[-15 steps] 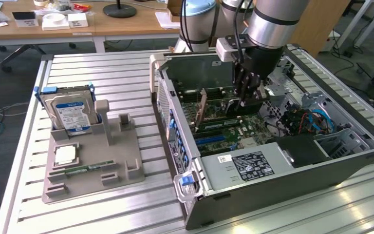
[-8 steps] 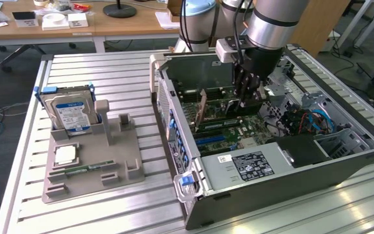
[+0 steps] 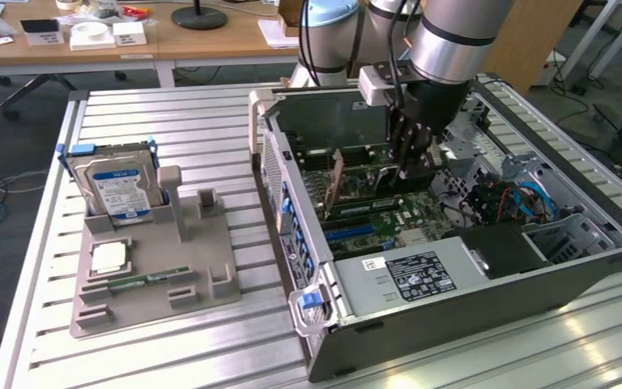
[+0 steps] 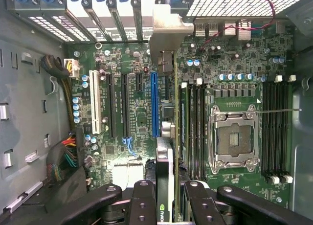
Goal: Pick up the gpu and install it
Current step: 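Insert the gpu into the slot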
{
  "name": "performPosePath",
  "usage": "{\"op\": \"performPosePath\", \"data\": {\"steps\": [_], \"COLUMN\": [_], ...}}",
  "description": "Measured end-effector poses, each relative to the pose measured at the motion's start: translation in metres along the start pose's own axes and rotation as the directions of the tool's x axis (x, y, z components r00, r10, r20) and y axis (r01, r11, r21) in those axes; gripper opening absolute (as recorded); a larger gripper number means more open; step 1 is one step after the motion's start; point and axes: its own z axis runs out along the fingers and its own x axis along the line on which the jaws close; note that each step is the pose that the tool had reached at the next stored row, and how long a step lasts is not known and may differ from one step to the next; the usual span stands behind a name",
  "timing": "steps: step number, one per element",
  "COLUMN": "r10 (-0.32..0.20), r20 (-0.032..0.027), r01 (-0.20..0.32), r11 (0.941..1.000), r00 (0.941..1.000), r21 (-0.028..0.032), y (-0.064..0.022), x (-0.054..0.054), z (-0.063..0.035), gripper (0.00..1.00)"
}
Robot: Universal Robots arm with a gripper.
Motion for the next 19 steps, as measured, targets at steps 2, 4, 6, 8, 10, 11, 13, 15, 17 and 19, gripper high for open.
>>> {"op": "performPosePath", "data": {"steps": [2, 4, 6, 8, 10, 11, 13, 15, 17, 19], "r10": [0.0, 0.0, 0.0, 0.0, 0.0, 0.0, 0.0, 0.0, 0.0, 0.0], "r20": [0.0, 0.0001, 0.0003, 0.0002, 0.0, 0.0001, 0.0002, 0.0004, 0.0001, 0.0002], "r01": [0.0, 0.0, 0.0, 0.0, 0.0, 0.0, 0.0, 0.0, 0.0, 0.0], "r11": [1.0, 1.0, 1.0, 1.0, 1.0, 1.0, 1.0, 1.0, 1.0, 1.0], "r00": [1.0, 1.0, 1.0, 1.0, 1.0, 1.0, 1.0, 1.0, 1.0, 1.0], "r21": [0.0, 0.0, 0.0001, 0.0001, 0.0, 0.0, 0.0, 0.0001, 0.0, 0.0001], "y": [0.0, 0.0, 0.0, 0.0, 0.0, 0.0, 0.0, 0.0, 0.0, 0.0], "x": [0.0, 0.0, 0.0, 0.0, 0.0, 0.0, 0.0, 0.0, 0.0001, 0.0001], "z": [0.0, 0.0001, 0.0003, 0.0009, 0.0009, 0.001, 0.0011, 0.0017, 0.0018, 0.0019], "gripper": [0.27, 0.27, 0.27, 0.27, 0.27, 0.27, 0.27, 0.27, 0.27, 0.27]}}
